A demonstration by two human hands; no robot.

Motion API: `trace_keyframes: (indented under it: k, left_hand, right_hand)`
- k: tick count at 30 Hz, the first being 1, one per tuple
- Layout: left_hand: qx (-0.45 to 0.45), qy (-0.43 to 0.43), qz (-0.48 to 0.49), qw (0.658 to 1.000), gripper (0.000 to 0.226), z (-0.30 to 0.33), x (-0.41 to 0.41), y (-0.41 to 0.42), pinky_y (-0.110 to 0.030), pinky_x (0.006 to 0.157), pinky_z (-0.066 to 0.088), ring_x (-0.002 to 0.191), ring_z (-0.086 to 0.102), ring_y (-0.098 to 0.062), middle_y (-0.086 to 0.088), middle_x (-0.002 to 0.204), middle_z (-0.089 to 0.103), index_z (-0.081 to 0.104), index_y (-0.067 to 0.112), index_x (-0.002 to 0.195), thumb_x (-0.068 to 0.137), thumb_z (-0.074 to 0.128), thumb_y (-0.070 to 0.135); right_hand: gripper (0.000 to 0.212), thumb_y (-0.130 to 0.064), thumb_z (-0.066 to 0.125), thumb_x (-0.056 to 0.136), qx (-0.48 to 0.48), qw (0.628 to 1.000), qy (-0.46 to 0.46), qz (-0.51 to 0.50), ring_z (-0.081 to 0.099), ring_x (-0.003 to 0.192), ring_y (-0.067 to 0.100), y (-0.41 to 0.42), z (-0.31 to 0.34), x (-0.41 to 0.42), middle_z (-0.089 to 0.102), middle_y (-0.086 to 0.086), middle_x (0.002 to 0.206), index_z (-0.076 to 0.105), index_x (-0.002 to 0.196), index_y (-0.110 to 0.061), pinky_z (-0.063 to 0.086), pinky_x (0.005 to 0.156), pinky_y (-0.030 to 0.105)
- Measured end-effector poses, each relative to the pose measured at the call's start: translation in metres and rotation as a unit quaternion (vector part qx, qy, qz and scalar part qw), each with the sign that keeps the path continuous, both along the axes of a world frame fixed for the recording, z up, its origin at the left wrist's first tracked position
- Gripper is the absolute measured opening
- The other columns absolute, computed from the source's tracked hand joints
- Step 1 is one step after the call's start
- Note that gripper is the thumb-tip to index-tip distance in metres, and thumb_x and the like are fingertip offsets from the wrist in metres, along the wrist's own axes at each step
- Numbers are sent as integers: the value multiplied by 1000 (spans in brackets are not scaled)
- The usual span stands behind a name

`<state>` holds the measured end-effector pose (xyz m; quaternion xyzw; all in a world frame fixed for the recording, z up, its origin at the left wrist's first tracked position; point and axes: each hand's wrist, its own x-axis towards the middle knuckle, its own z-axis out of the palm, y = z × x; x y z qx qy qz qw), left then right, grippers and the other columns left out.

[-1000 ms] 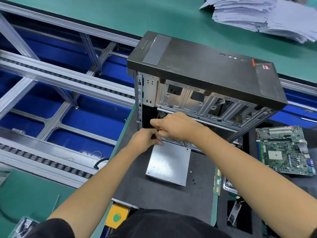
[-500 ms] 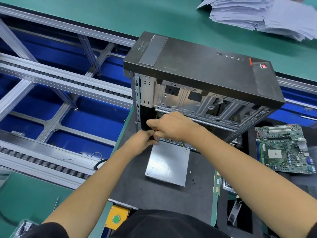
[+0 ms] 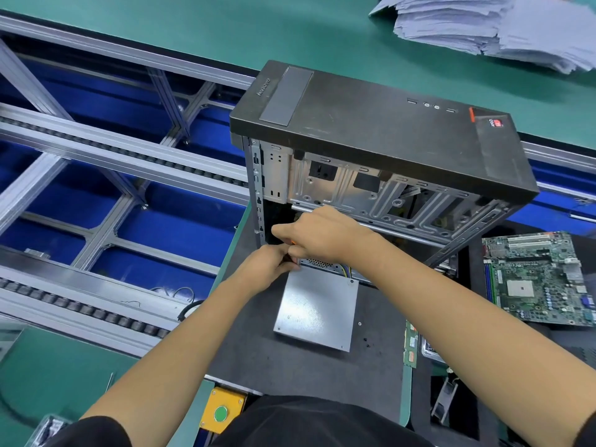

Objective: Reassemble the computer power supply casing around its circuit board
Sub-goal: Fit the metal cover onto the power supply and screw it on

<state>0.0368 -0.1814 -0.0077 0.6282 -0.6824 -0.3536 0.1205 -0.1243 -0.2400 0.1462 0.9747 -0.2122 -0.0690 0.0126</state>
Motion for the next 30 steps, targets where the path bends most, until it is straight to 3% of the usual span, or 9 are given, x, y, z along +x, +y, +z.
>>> trace_keyframes:
  k: [8, 10, 14, 19, 23, 30]
  left_hand:
    - [-23, -19, -1, 1000, 19, 4, -1, 0, -19, 55, 37, 69, 57, 6, 21, 71, 59, 60, 34, 89, 91, 69, 51]
    - [-26, -16, -6, 1000, 19, 5, -1, 0, -21, 57, 40, 72, 59, 7, 20, 72, 60, 61, 33, 89, 92, 69, 50]
    - [-13, 7, -10, 1000, 19, 5, -1, 0, -30, 74, 54, 82, 64, -2, 16, 86, 69, 68, 26, 96, 93, 70, 45]
    - [-13, -15, 0, 1000, 21, 6, -3, -2, -32, 66, 50, 80, 64, -13, 10, 85, 67, 67, 23, 98, 93, 69, 44]
    - [-24, -30, -15, 999, 26, 7, -8, -3, -38, 75, 55, 84, 66, -15, 4, 92, 72, 69, 20, 101, 94, 68, 44]
    - [-17, 22, 1, 1000, 20, 2, -1, 0, -29, 72, 55, 78, 64, -2, 12, 80, 69, 67, 23, 92, 90, 74, 43]
  right_hand:
    - [15, -29, 52, 93, 23, 1000, -8, -14, 31, 47, 8, 1, -3, 2, 35, -8, 55, 38, 90, -23, 19, 45, 29]
    - [16, -28, 53, 93, 36, 999, -14, -27, 33, 47, 9, 1, -4, 2, 36, -7, 55, 38, 89, -22, 19, 45, 30]
    - [16, -30, 53, 93, 54, 997, -17, -54, 37, 49, 11, 1, -6, 5, 42, -6, 58, 40, 89, -22, 21, 46, 31]
    - [14, -27, 54, 90, 66, 997, -12, -44, 36, 52, 7, 2, -6, 5, 42, -7, 59, 40, 89, -24, 20, 47, 30]
    - [13, -27, 54, 89, 66, 996, -15, -56, 38, 51, 9, 0, -5, 2, 44, -5, 60, 42, 89, -22, 22, 47, 31]
    - [13, -29, 53, 91, 83, 994, -31, -69, 38, 52, 8, 2, -8, 1, 44, -6, 60, 42, 90, -22, 21, 47, 31]
